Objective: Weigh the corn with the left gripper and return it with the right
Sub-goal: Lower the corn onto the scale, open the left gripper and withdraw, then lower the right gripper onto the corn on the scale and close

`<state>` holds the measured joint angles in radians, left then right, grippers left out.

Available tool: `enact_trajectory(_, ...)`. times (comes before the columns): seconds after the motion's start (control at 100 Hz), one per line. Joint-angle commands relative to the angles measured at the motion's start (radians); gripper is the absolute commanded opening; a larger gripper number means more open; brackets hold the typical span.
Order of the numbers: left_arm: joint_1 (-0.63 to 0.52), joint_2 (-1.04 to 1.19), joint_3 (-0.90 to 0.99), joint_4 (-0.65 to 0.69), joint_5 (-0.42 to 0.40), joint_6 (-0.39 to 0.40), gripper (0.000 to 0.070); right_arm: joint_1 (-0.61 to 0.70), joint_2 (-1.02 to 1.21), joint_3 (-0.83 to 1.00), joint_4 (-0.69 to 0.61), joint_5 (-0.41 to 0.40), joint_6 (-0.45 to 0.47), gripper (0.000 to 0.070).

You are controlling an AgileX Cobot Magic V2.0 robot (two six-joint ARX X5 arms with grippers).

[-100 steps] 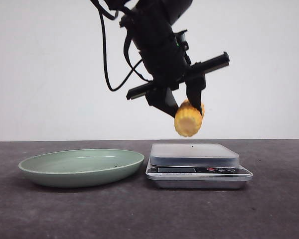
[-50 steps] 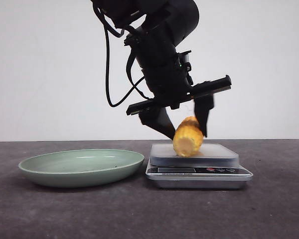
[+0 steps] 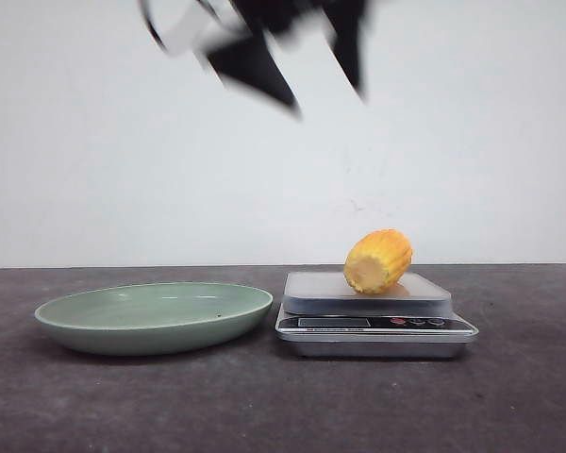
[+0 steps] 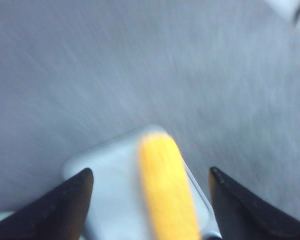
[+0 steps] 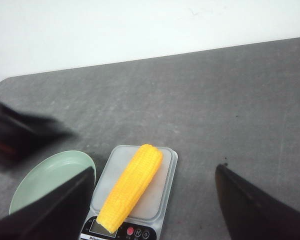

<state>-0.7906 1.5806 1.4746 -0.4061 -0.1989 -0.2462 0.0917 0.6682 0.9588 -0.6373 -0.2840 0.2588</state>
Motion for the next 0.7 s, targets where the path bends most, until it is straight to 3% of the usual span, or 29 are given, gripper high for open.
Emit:
enact_trajectory(0.0,0.026,-0.096,0.024,-0.040,-0.034,0.082,0.0444,0.004,0.005,0.020,0.019,0.003,-0.008,0.0482)
enact_trajectory(0.31,0.184,-0.592,0.024,-0.368,-0.089,0.111,0.0434,0.105,0.125,0.020,0.082,0.002,0.013,0.0482)
enact_trajectory(0.49,0.180,-0.799,0.021,-0.541,-0.092,0.089,0.0434,0.256,0.280,0.020,0.143,0.127,0.072,0.0484)
enact_trajectory(0.63,0.180,-0.914,0.020,-0.622,-0.098,0.053,0.0434,0.304,0.455,0.020,0.150,0.191,0.093,0.0613)
enact_trajectory(0.69,0.180,-0.951,0.020,-0.649,-0.106,0.044,0.0434,0.317,0.532,0.020,0.165,0.191,0.094,0.0620)
